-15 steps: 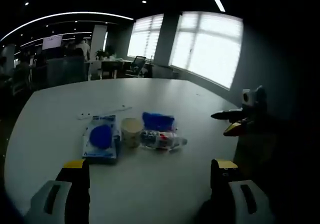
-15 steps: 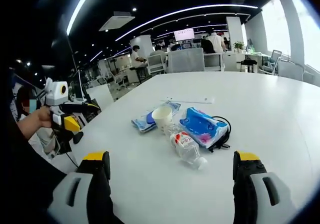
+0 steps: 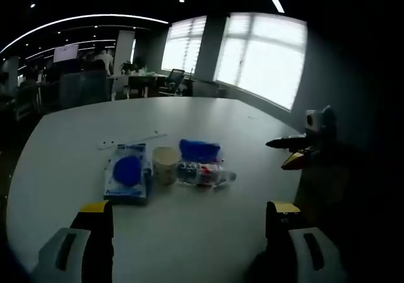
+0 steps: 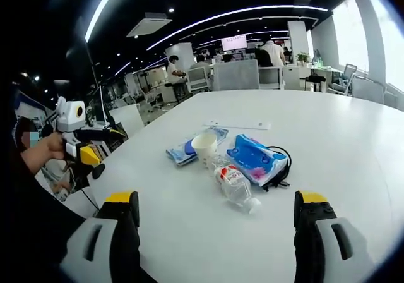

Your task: Arrange the tabletop items into an orderly group along one side of the table until the central work area is clear of visible clutter.

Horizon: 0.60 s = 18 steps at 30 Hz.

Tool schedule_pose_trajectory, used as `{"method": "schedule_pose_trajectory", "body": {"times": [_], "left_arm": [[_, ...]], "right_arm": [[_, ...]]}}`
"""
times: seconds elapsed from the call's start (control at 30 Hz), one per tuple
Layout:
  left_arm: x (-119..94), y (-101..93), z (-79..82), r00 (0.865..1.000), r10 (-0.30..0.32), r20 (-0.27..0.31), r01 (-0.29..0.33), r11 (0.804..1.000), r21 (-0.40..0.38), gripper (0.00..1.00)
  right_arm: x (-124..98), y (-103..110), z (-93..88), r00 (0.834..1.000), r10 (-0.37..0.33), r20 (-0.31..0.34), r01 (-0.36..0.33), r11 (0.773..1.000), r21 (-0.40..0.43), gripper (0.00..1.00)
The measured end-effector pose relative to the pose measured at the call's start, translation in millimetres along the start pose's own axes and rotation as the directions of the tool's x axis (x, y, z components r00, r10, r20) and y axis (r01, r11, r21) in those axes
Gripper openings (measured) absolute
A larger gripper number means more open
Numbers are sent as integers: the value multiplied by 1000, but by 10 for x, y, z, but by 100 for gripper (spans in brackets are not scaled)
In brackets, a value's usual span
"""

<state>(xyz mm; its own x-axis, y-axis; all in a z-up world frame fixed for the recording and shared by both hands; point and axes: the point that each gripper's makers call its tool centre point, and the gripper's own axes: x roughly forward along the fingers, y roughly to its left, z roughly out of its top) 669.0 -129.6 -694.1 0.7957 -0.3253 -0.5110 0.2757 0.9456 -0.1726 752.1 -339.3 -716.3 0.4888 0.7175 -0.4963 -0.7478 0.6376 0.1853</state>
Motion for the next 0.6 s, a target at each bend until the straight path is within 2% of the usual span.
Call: {"method": "schedule_pose_trajectory", "body": {"times": [0.5, 0.6], "left_arm": [[-37, 55, -9, 1000, 2, 10, -2, 1000, 0, 100], [-55, 124, -27, 1000, 4, 13, -3, 1000, -4, 100]], "right_arm": [[-24, 20, -13, 1000, -1, 17, 2, 1000, -28, 97], [-21, 22, -17, 1000, 4, 18, -3, 1000, -31, 97]]}}
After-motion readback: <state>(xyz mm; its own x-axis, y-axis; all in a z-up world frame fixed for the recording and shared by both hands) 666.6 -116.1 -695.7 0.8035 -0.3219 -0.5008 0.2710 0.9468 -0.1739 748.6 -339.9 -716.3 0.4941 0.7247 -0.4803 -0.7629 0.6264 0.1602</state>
